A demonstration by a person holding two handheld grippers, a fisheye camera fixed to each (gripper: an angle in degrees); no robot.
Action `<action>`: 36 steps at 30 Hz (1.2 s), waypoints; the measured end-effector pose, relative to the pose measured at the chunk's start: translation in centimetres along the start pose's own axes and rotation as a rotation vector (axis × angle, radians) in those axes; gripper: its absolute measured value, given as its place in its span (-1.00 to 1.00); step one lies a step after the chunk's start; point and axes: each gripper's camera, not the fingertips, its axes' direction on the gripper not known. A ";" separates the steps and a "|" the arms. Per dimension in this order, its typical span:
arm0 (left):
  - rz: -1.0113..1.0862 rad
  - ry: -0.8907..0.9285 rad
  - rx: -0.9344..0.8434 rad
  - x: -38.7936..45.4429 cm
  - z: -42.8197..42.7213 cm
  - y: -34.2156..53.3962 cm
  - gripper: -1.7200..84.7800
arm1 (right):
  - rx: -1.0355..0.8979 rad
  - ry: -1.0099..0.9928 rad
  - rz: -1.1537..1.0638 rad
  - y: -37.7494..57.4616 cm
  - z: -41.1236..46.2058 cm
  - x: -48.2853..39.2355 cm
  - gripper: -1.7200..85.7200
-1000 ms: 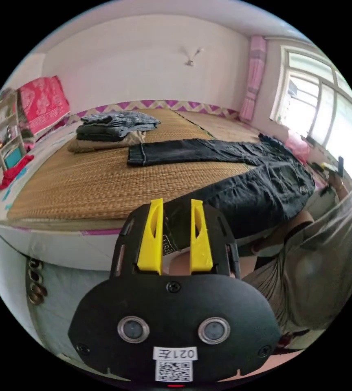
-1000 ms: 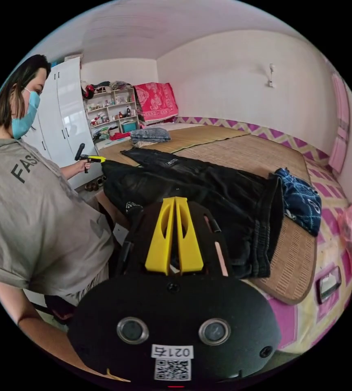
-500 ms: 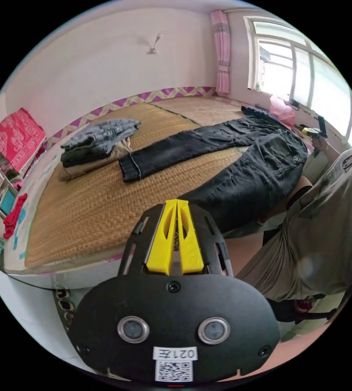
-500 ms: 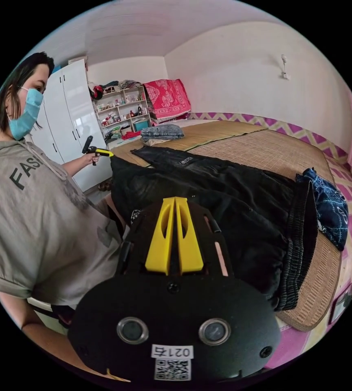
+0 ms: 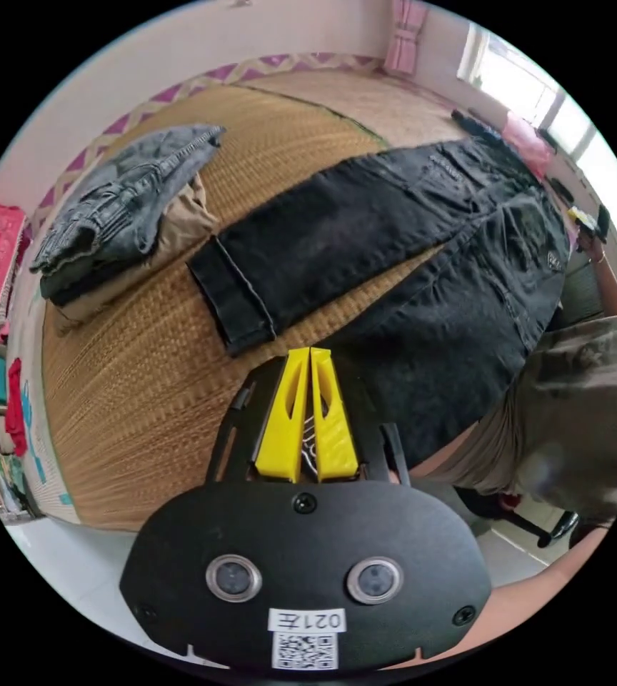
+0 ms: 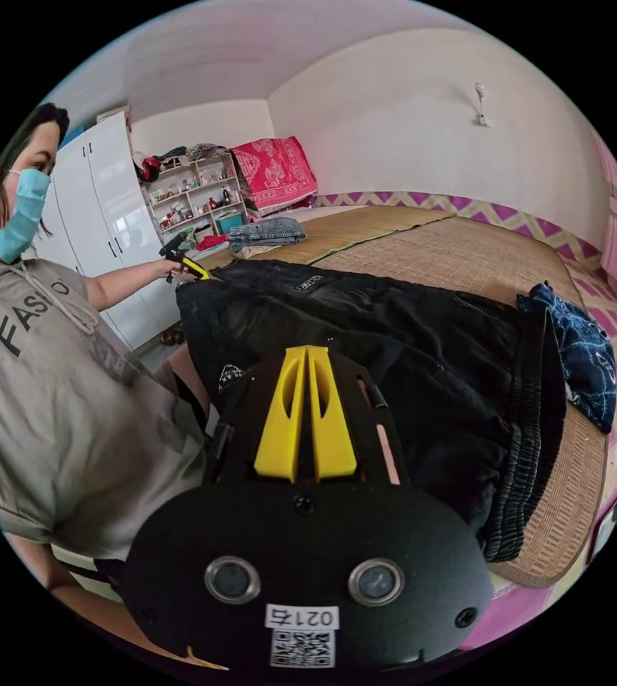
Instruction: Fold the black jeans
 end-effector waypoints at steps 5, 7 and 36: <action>-0.114 0.110 0.111 -1.6 -0.8 3.2 -0.98 | -0.005 0.105 0.082 0.0 0.1 -1.1 -0.98; -0.164 0.036 0.183 -0.8 -3.3 4.8 -0.98 | -0.022 0.192 0.127 -0.2 -0.2 -0.9 -0.98; -0.370 0.379 0.269 1.9 9.7 5.0 -0.98 | -0.458 0.799 0.464 -16.0 10.0 6.2 -0.98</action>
